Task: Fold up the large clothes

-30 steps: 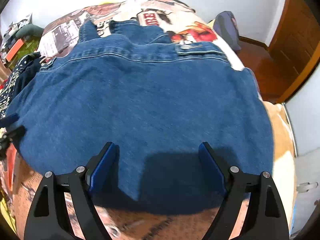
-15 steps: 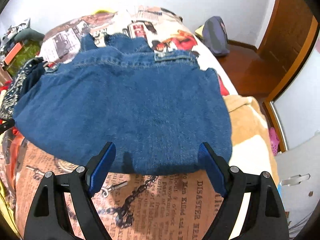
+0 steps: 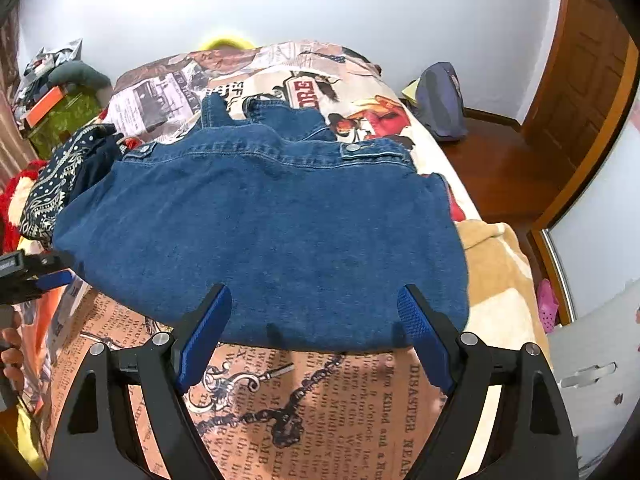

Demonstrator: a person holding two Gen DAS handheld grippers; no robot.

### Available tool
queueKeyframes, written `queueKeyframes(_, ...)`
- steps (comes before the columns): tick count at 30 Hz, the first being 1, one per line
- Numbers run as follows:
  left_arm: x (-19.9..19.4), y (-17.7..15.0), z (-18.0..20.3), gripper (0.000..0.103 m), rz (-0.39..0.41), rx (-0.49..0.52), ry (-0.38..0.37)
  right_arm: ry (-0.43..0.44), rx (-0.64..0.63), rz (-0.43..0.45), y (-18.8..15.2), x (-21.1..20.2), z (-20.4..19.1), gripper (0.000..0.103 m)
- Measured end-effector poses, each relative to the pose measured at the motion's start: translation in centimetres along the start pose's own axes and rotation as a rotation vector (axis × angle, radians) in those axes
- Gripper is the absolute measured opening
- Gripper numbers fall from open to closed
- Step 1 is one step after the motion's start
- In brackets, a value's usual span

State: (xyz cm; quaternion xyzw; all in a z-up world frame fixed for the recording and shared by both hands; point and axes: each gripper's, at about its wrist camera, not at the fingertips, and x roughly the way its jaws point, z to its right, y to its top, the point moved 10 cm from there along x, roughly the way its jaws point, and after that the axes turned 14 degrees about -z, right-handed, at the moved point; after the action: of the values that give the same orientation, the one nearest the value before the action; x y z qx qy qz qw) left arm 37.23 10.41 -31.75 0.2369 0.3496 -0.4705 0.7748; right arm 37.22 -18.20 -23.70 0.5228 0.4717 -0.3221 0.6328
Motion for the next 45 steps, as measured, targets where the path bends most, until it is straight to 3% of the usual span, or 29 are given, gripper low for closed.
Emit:
queueKeyframes(5, 1.3, 2.1, -0.5, 0.070, 0.032, -0.060, -0.047, 0.001, -0.016, -0.018, 0.3, 1.5, -0.7, 0.083)
queueKeyframes(15, 2.8, 5.8, -0.6, 0.073, 0.166, -0.162, -0.058, 0.042, 0.033, -0.080, 0.3, 4.1, -0.7, 0.083)
queueKeyframes(18, 2.0, 6.3, -1.1, 0.049, 0.209, -0.201, -0.002, 0.050, 0.036, -0.091, 0.1, 4.0, -0.8, 0.083)
queueKeyframes(21, 1.1, 6.3, 0.0, 0.038, 0.267, -0.211, 0.042, 0.046, 0.035, -0.086, 0.0, 3.3, -0.7, 0.083)
queueKeyframes(25, -1.7, 5.5, 3.4, 0.029, 0.366, -0.113, 0.102, 0.043, 0.040, -0.070, 0.1, 2.1, -0.5, 0.083)
queueKeyframes(29, -4.6, 5.4, 9.7, 0.026, 0.415, 0.102, 0.149, 0.053, 0.034, -0.051, 0.9, 0.7, -0.8, 0.083)
queueKeyframes(35, -10.6, 4.7, 16.9, 0.023, 0.468, 0.331, 0.086, 0.083, -0.003, -0.020, 3.2, -0.7, -3.4, 0.083)
queueKeyframes(40, -15.2, 3.8, 18.2, 0.023, 0.543, 0.435, 0.118, 0.181, -0.023, -0.047, 4.6, 0.4, -8.1, 0.083)
queueKeyframes(45, -14.3, 3.7, 15.7, 0.023, 0.530, 0.455, 0.263, 0.266, -0.066, -0.132, 3.8, 4.2, -14.1, 0.083)
